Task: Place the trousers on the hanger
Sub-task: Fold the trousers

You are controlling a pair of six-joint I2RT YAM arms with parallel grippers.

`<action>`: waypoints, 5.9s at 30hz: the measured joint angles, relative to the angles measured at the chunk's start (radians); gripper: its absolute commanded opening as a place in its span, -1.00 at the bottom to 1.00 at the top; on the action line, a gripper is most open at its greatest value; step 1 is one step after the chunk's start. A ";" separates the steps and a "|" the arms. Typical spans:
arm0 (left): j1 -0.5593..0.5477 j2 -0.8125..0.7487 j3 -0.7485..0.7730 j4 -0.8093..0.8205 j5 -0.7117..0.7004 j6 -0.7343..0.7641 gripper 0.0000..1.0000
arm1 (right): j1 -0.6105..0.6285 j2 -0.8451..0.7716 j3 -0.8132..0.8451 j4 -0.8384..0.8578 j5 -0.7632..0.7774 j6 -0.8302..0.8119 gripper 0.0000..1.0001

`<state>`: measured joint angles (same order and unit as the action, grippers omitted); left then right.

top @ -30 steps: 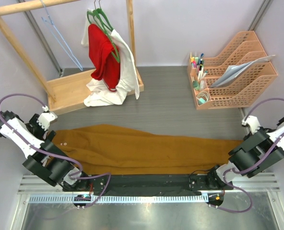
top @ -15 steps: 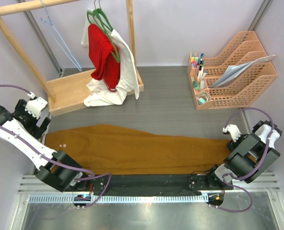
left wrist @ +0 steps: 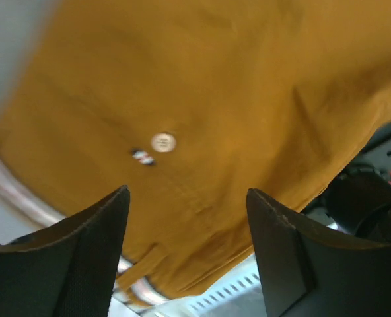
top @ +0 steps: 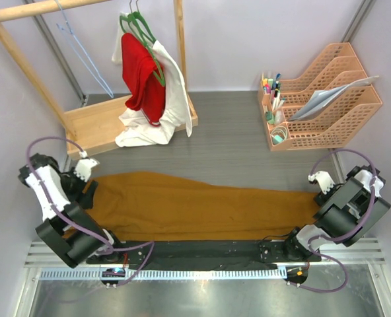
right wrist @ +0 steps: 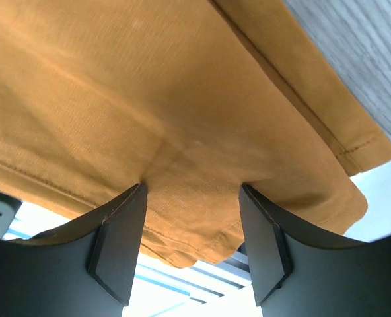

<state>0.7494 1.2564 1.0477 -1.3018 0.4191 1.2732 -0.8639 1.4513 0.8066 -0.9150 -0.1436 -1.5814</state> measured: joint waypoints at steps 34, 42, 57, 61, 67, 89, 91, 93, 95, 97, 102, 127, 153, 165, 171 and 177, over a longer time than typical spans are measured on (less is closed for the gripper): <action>-0.341 0.200 0.153 0.214 -0.224 -0.516 0.61 | 0.185 0.162 0.408 -0.090 -0.037 0.449 0.30; -0.341 0.105 0.014 0.060 -0.228 -0.386 0.64 | 0.171 0.091 0.320 -0.182 0.013 0.263 0.22; -0.285 0.073 0.006 -0.021 -0.288 -0.129 0.64 | 0.160 0.058 0.112 0.008 0.072 0.037 0.08; -0.284 0.051 -0.021 -0.027 -0.314 -0.087 0.60 | 0.162 0.058 0.081 0.077 0.074 0.021 -0.27; -0.283 0.006 -0.124 -0.032 -0.365 0.004 0.69 | 0.162 0.058 0.076 0.132 0.073 0.001 -0.97; -0.283 0.038 -0.095 0.002 -0.453 0.140 -0.99 | 0.167 0.043 0.186 0.040 0.034 -0.008 -0.98; -0.280 0.068 0.039 -0.026 -0.418 0.131 -1.00 | 0.167 0.043 0.238 0.013 0.024 -0.005 -0.97; -0.272 0.080 0.151 -0.026 -0.388 0.124 -0.99 | 0.163 0.041 0.292 -0.013 0.010 -0.005 -0.98; -0.252 0.078 0.236 -0.023 -0.362 0.128 -0.99 | 0.151 0.036 0.332 -0.044 0.000 -0.013 -0.90; -0.232 0.059 0.252 -0.009 -0.349 0.142 -1.00 | 0.133 0.020 0.345 -0.074 -0.008 -0.024 -0.35; -0.218 -0.006 0.100 -0.009 -0.348 0.179 -1.00 | 0.116 -0.050 0.250 -0.124 -0.020 -0.083 0.20; -0.218 0.064 0.075 -0.019 -0.372 0.165 -0.99 | 0.199 -0.101 -0.071 0.015 -0.058 -0.185 -0.63; -0.082 0.042 -0.005 -0.021 -0.346 0.227 -1.00 | 0.052 -0.085 0.106 -0.225 -0.108 -0.258 -0.98; -0.079 0.157 -0.024 0.054 -0.363 0.169 -0.99 | 0.064 -0.010 0.132 -0.181 -0.093 -0.228 -0.98; -0.081 0.174 0.159 -0.029 -0.252 0.121 -1.00 | 0.068 0.018 0.316 -0.297 -0.166 -0.204 -0.97; -0.074 0.115 0.019 0.014 -0.308 0.170 -0.09 | 0.021 -0.045 0.163 -0.276 -0.107 -0.254 -0.96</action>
<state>0.6750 1.3716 1.0664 -1.2873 0.1112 1.4433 -0.8429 1.4067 0.9695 -1.1912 -0.2504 -1.8355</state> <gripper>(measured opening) 0.010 0.021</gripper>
